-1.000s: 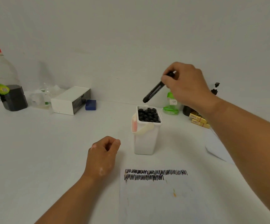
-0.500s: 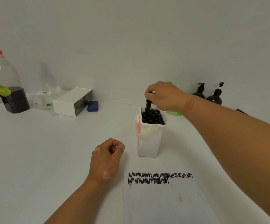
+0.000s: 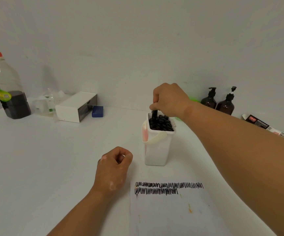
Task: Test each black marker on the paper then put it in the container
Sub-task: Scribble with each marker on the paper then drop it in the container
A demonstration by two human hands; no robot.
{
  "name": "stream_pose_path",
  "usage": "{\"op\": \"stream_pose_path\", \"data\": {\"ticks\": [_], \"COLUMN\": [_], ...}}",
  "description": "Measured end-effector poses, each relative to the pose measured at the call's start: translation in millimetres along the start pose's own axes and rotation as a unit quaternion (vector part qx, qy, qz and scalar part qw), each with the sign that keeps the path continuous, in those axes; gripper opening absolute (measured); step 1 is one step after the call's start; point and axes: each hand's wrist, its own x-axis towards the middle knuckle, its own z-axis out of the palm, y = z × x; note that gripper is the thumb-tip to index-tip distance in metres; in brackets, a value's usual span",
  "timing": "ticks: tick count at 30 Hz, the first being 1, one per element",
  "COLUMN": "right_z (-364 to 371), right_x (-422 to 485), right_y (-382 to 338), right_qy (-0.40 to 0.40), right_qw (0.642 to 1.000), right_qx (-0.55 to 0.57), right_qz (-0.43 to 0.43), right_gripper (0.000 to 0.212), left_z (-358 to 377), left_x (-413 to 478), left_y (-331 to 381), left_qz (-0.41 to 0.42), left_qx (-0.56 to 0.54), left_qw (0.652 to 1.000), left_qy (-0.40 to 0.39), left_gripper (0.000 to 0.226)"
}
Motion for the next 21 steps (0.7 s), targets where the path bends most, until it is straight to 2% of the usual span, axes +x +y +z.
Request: {"op": "stream_pose_path", "data": {"ticks": [6, 10, 21], "right_z": [11.9, 16.3, 21.5], "right_x": [-1.7, -3.8, -13.8], "right_y": [0.6, -4.8, 1.2], "right_qy": [0.008, 0.010, 0.007], "right_qw": [0.999, 1.000, 0.999], "right_qx": [0.042, -0.007, -0.045], "right_qz": [0.003, -0.007, 0.008], "right_gripper": [0.014, 0.019, 0.023], "left_z": [-0.5, -0.2, -1.5], "left_x": [-1.2, -1.2, -2.3], "left_y": [-0.6, -1.7, -3.1], "left_qz": [-0.003, -0.002, -0.002], "left_qx": [-0.008, -0.008, 0.005], "left_qw": [1.000, 1.000, 1.000], "left_qy": [-0.006, -0.004, 0.003], "left_gripper": [0.014, 0.015, 0.015]}}
